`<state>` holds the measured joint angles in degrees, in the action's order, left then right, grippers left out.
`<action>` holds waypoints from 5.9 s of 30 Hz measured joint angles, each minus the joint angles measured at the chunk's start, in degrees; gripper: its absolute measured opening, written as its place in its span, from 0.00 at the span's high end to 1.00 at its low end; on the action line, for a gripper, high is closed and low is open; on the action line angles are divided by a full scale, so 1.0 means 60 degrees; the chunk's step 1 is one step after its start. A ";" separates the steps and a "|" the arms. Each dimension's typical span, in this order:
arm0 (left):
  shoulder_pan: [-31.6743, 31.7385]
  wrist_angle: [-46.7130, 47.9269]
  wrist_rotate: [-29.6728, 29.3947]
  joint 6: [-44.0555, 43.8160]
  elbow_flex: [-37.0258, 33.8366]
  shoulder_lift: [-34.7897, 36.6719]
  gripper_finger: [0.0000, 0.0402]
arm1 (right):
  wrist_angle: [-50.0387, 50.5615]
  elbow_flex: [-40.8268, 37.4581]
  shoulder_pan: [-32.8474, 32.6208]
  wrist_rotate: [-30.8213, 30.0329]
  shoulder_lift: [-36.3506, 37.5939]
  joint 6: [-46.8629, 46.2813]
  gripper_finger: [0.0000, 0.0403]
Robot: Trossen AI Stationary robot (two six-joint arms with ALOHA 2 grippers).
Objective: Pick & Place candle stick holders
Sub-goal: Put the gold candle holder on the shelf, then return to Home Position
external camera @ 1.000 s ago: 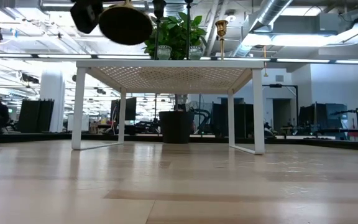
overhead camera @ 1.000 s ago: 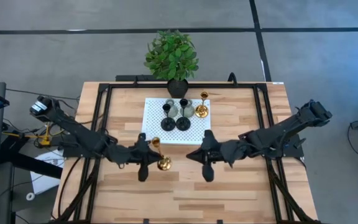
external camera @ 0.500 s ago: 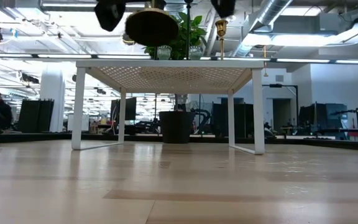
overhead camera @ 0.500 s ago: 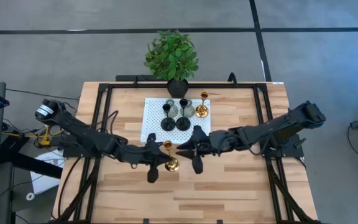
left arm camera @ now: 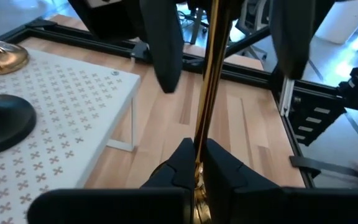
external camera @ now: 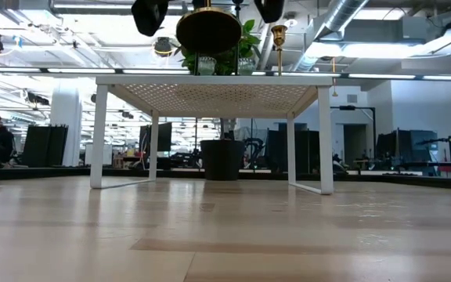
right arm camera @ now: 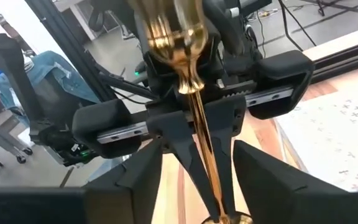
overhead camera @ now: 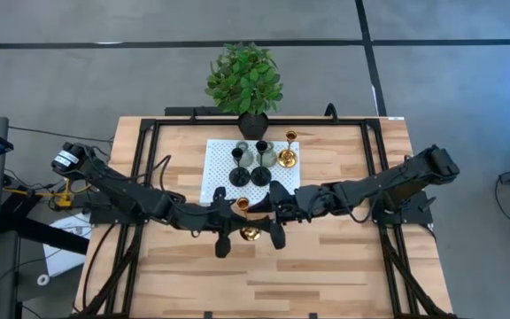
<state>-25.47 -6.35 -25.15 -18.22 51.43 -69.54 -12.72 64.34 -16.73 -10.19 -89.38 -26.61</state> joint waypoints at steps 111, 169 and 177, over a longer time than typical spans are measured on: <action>-0.1523 -0.0339 -0.2098 0.2750 -0.0009 0.1883 0.98 | 0.5165 -0.0007 -0.0378 -0.8695 0.1206 -0.0794 0.76; -0.1574 0.3487 -0.1899 0.3582 -0.0017 0.6137 0.99 | 0.7740 0.0000 0.0861 -0.0068 0.5741 0.2787 1.00; -0.1572 0.4506 -0.2165 0.3291 -0.0551 0.8050 0.99 | 0.8473 -0.0004 0.0618 -0.0909 0.7016 0.3035 1.00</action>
<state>-34.90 20.69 -38.14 1.53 48.12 -21.24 38.12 64.31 -13.02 -15.64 -47.28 -8.40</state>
